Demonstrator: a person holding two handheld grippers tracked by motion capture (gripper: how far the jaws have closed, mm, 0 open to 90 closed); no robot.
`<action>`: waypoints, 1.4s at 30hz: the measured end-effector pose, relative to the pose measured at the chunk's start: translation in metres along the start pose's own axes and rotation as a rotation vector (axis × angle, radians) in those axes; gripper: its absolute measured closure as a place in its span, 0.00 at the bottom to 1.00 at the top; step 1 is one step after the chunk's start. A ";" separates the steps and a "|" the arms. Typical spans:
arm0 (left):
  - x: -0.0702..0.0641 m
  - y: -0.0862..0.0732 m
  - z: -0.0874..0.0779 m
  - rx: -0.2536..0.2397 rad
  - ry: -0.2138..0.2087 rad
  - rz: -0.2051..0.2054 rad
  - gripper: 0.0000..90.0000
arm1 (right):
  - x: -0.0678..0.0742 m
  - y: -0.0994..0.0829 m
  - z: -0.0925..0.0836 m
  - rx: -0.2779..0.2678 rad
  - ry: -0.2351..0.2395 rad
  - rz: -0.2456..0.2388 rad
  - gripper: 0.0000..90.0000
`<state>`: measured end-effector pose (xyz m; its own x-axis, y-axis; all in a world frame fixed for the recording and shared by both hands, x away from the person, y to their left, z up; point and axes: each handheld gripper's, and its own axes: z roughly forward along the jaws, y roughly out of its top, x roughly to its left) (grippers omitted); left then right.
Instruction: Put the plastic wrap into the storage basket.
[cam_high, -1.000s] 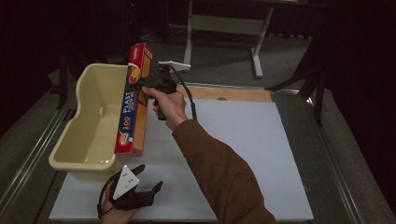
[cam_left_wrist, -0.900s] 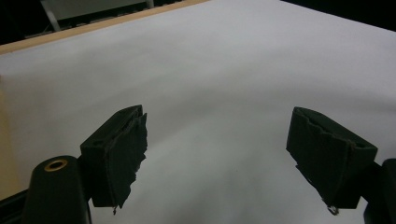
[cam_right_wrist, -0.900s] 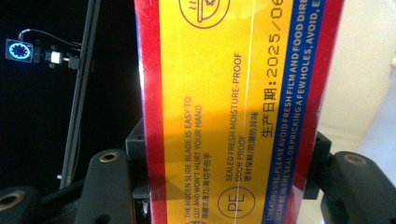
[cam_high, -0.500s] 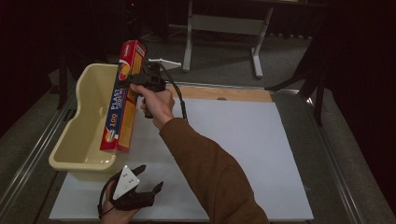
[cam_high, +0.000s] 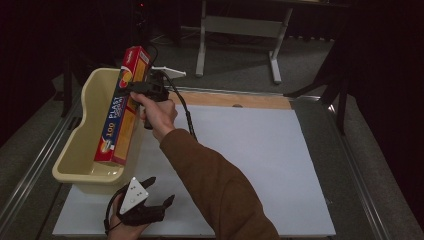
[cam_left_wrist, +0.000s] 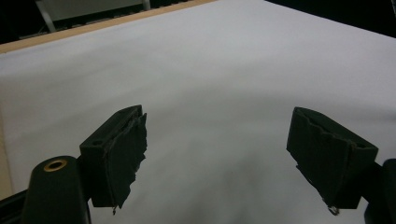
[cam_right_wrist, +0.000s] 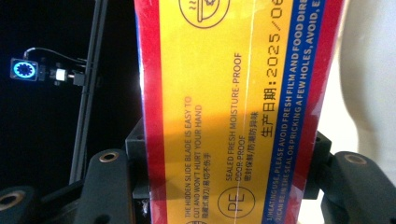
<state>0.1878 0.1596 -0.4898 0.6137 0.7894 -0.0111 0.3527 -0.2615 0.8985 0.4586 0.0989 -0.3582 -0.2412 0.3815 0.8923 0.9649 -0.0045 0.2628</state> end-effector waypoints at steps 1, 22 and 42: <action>0.000 0.000 0.000 0.001 0.000 0.000 0.22 | 0.000 -0.001 0.002 0.001 0.002 0.003 0.45; 0.001 0.000 -0.003 -0.008 0.000 -0.012 0.22 | -0.014 -0.017 0.045 0.041 -0.008 0.036 0.44; 0.003 0.000 -0.004 -0.015 -0.002 -0.020 0.22 | -0.037 -0.017 0.060 0.075 -0.088 0.130 0.43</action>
<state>0.1871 0.1645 -0.4881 0.6078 0.7935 -0.0299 0.3546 -0.2375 0.9044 0.4575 0.1408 -0.4173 -0.1067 0.4618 0.8806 0.9932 0.0084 0.1159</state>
